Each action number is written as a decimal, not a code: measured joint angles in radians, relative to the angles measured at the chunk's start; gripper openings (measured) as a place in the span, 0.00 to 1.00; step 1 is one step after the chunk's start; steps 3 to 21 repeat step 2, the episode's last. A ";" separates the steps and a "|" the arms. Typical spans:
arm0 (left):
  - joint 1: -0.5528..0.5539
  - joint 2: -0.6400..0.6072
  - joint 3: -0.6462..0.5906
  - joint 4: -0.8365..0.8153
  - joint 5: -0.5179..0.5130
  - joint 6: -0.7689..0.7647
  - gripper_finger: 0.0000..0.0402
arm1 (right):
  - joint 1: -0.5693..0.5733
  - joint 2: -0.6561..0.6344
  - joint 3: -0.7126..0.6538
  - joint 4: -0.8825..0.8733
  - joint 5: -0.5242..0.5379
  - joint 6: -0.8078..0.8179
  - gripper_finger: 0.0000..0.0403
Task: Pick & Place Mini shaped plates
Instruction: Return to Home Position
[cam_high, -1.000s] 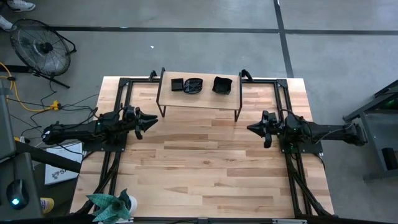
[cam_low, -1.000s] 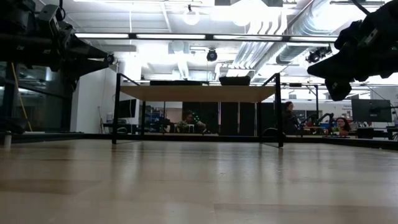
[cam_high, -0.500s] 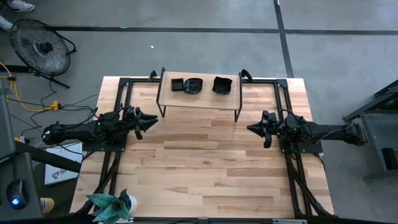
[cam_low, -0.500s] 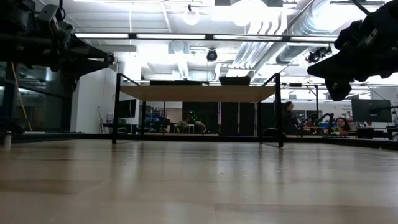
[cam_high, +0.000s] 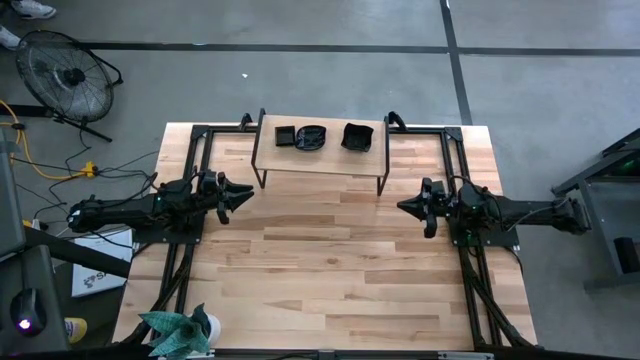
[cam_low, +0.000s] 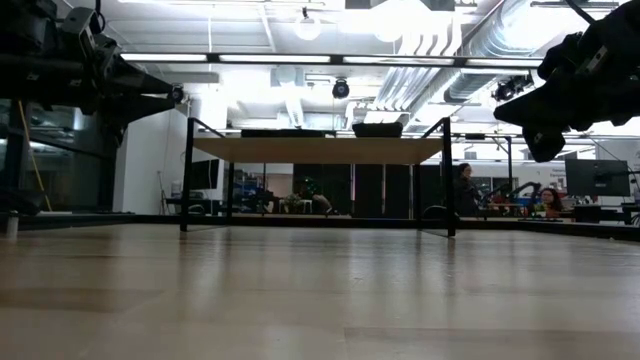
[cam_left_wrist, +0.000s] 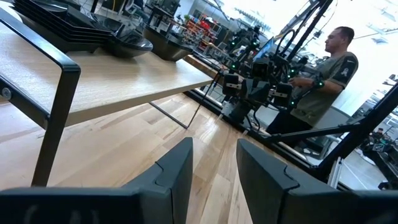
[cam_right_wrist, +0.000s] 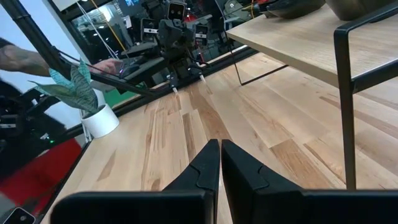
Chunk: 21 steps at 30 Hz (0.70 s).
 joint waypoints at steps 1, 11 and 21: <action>0.000 0.000 0.000 0.000 0.000 0.000 0.30 | 0.000 0.000 0.000 0.000 0.000 0.000 0.03; 0.000 0.000 0.000 0.000 0.000 0.000 0.30 | 0.000 0.000 0.000 0.000 0.000 0.000 0.03; 0.000 0.000 0.000 0.000 0.000 0.000 0.30 | 0.000 0.000 0.000 0.000 0.000 0.000 0.03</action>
